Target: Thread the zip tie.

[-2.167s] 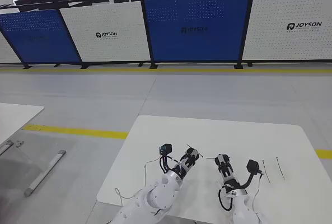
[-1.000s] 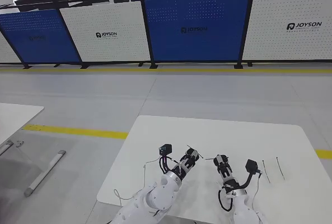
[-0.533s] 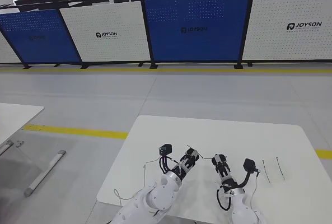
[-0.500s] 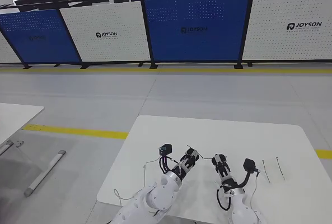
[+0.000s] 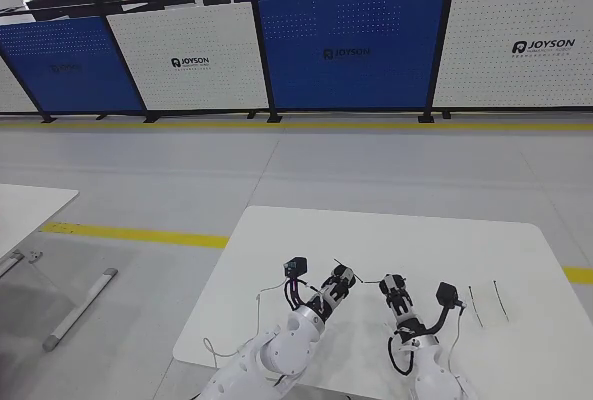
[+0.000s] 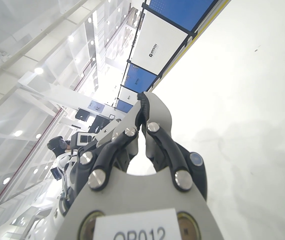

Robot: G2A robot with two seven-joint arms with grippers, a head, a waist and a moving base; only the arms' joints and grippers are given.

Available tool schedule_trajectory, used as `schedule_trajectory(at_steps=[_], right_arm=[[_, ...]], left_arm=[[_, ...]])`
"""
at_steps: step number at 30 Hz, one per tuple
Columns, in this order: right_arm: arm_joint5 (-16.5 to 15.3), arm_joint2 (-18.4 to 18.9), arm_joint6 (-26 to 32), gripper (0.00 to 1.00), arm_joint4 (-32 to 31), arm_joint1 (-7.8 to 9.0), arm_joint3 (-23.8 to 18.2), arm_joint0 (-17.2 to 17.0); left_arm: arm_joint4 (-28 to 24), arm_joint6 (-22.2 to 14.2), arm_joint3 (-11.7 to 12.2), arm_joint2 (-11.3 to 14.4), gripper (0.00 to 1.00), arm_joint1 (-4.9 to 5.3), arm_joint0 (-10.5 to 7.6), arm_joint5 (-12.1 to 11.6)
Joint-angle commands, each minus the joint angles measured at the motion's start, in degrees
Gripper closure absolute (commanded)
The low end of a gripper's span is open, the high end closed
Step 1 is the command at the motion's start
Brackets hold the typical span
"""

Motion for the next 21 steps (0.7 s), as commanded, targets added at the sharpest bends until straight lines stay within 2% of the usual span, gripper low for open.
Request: schedule_trajectory(at_steps=[1,12,21], right_arm=[[0.2,-0.3,0.0,1.00,-0.1,-0.08,0.3,0.3],[0.4,-0.8,-0.3,1.00,-0.3,-0.34,1.3,1.1],[-2.2,-1.3,-0.9,1.00,-2.5,-0.37,3.0,1.7]], left_arm=[[0.0,0.0,0.0,0.0,1.00,0.00,0.00,0.0],[0.0,0.0,0.0,0.0,1.00,0.00,0.00,0.0],[0.0,0.0,0.0,0.0,1.00,0.00,0.00,0.0]])
